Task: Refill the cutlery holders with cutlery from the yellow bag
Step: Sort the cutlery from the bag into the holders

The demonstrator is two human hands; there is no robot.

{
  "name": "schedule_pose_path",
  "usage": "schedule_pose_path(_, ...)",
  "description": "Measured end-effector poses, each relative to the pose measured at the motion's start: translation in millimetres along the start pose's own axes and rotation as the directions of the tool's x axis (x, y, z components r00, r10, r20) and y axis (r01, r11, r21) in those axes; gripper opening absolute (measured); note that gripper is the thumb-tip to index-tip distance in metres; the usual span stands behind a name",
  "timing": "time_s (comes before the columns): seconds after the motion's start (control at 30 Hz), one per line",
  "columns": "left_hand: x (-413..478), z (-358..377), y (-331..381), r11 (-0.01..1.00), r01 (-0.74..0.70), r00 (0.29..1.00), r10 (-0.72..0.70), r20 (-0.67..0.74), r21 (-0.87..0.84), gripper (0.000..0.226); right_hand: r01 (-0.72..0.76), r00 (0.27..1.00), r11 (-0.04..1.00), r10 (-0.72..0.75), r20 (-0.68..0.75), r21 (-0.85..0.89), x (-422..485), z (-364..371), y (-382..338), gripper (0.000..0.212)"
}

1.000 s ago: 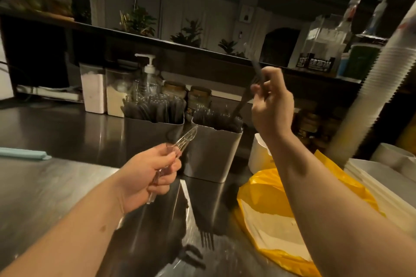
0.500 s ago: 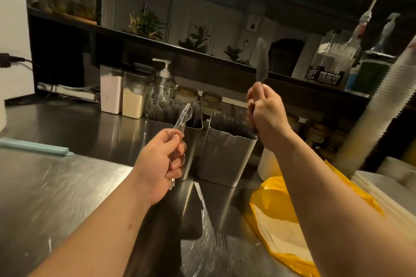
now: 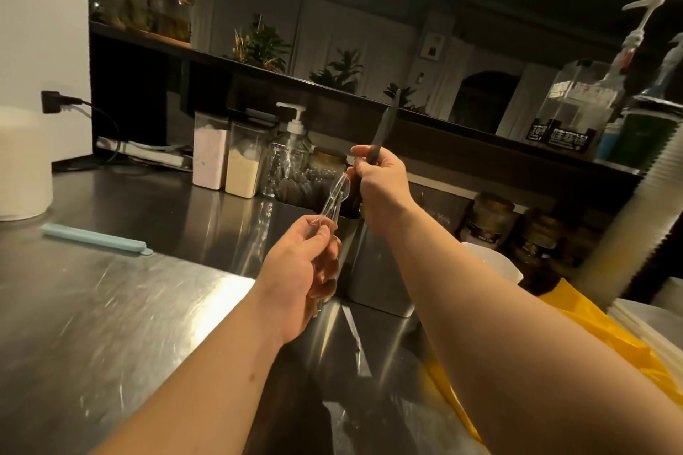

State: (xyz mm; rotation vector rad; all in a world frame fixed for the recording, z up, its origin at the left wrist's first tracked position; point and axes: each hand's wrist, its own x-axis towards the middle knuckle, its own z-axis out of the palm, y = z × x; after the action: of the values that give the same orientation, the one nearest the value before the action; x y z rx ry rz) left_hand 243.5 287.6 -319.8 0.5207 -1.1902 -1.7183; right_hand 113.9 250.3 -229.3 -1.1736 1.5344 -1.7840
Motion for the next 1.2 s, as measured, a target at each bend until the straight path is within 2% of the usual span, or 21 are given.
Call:
schedule_pose_path(0.07,-1,2,1,0.999,0.004,1.000,-0.004,0.002,0.037,0.019,-0.002,1.000,1.000,0.002,-0.005,-0.029,1,1,-2,0.024)
schedule_pose_path(0.2,-4,4,1,0.999,0.012,1.000,-0.013,0.019,0.048,0.024,0.039,0.997,0.988,-0.029,0.064,-0.150,2,1,-5,0.049)
schedule_pose_path(0.27,-4,5,1,0.998,0.009,1.000,-0.010,0.015,0.059,0.024,0.088,0.995,0.976,-0.076,0.069,-0.199,2,-2,-4,0.053)
schedule_pose_path(0.37,-5,6,-1,0.998,0.031,0.999,-0.032,0.014,0.061,0.025,0.219,0.975,0.946,-0.208,0.074,-0.239,-3,-9,-11,0.045)
schedule_pose_path(0.5,-7,13,-5,0.993,0.116,0.988,-0.113,0.101,-0.028,0.031,0.355,0.935,0.905,-0.347,0.075,-0.234,-44,-40,-15,0.019)
schedule_pose_path(0.57,-8,18,-10,0.988,0.155,0.976,-0.151,0.158,-0.013,0.033,0.293,0.956,0.916,-0.283,0.073,-0.275,-74,-64,2,0.014)
schedule_pose_path(0.63,-11,24,-18,0.976,0.186,0.956,-0.206,0.211,0.109,0.029,0.144,0.988,0.948,-0.124,0.089,-0.285,-100,-83,20,0.015)
schedule_pose_path(0.7,-15,35,-30,0.945,0.205,0.930,-0.270,0.251,0.257,0.021,0.002,0.998,0.980,0.009,0.056,-0.197,-114,-104,34,0.016)
schedule_pose_path(0.77,-21,45,-39,0.910,0.214,0.914,-0.315,0.256,0.355,0.019,-0.064,0.998,0.997,0.064,0.012,-0.045,-120,-122,40,0.016)
schedule_pose_path(0.87,-21,52,-43,0.897,0.218,0.915,-0.324,0.238,0.385,0.021,-0.125,0.991,0.959,0.111,0.068,0.256,-125,-136,43,0.026)
schedule_pose_path(0.9,-20,53,-46,0.893,0.220,0.914,-0.329,0.236,0.393,0.021,-0.136,0.989,0.941,0.112,0.096,0.309,-128,-138,46,0.029)
schedule_pose_path(0.97,-17,50,-49,0.870,0.208,0.913,-0.337,0.231,0.447,0.019,-0.149,0.988,0.937,0.127,0.091,0.315,-131,-137,52,0.025)
schedule_pose_path(1.07,-16,45,-52,0.856,0.196,0.913,-0.337,0.229,0.479,0.018,-0.182,0.981,0.937,0.193,-0.009,0.297,-130,-132,59,0.015)
schedule_pose_path(1.2,-15,47,-56,0.870,0.193,0.938,-0.299,0.174,0.454,0.022,-0.256,0.937,0.878,0.328,-0.119,0.405,-125,-134,68,0.015)
